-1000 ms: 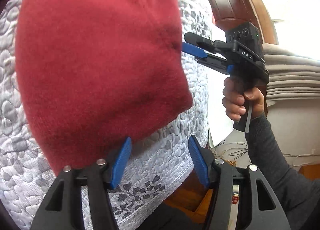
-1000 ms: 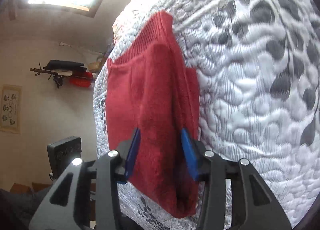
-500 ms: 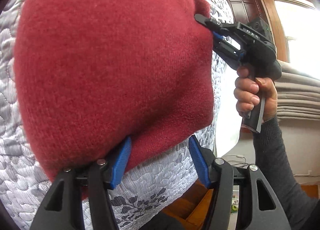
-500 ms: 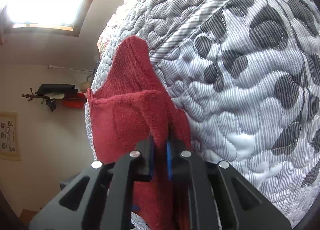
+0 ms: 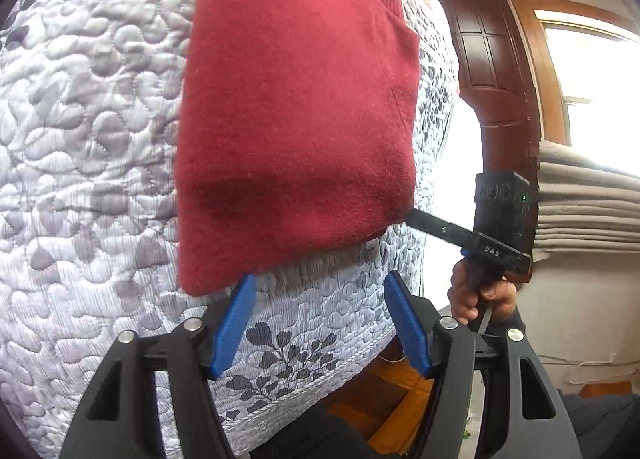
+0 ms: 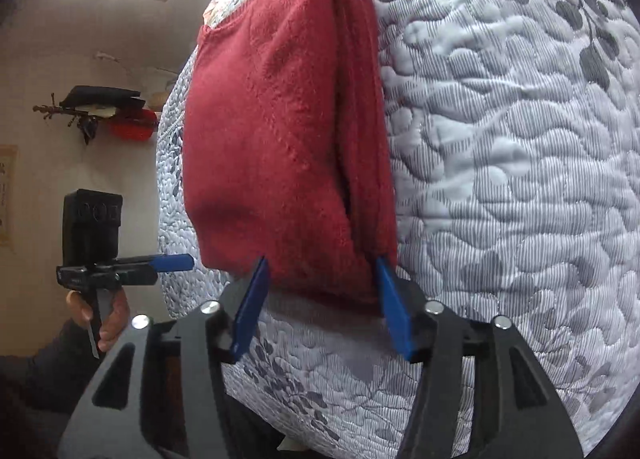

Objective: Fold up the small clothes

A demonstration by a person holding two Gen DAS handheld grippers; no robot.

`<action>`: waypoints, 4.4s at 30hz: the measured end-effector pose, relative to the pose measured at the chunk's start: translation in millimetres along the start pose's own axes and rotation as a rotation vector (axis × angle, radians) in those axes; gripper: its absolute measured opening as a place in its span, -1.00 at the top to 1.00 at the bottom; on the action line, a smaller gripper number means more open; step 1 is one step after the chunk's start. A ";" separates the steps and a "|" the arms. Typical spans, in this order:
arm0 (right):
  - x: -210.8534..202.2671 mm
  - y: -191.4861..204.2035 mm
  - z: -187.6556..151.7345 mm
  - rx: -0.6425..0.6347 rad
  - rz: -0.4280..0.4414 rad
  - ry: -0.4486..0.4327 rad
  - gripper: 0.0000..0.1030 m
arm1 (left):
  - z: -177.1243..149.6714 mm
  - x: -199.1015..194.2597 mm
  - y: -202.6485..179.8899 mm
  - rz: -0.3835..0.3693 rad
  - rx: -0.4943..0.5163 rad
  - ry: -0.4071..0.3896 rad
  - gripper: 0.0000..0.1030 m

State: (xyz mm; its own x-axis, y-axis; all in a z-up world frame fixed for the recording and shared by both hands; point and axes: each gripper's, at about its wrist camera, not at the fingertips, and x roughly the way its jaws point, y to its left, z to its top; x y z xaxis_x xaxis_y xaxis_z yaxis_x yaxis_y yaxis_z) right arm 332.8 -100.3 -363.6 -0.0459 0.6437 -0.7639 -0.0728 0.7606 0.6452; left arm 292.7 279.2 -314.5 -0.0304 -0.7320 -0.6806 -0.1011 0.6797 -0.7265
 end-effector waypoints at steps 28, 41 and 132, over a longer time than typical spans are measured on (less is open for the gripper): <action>24.8 7.6 38.5 -0.019 0.071 0.066 0.97 | 69.6 -9.1 11.3 0.063 0.026 -0.071 -0.30; -38.6 -12.7 74.5 0.105 0.131 -0.091 -0.88 | 62.6 -79.8 54.3 0.120 -0.028 -0.225 -0.76; 160.4 241.0 70.8 -0.291 0.046 0.021 0.80 | -84.1 -118.4 91.9 0.358 0.030 -0.412 -0.41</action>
State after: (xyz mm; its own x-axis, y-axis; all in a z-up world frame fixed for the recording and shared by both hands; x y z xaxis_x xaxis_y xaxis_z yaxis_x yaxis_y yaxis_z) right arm 378.5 192.3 -329.9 -0.0762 0.6729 -0.7358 -0.3529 0.6720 0.6510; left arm 203.4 424.3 -292.7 0.3352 -0.3798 -0.8622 -0.1273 0.8885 -0.4409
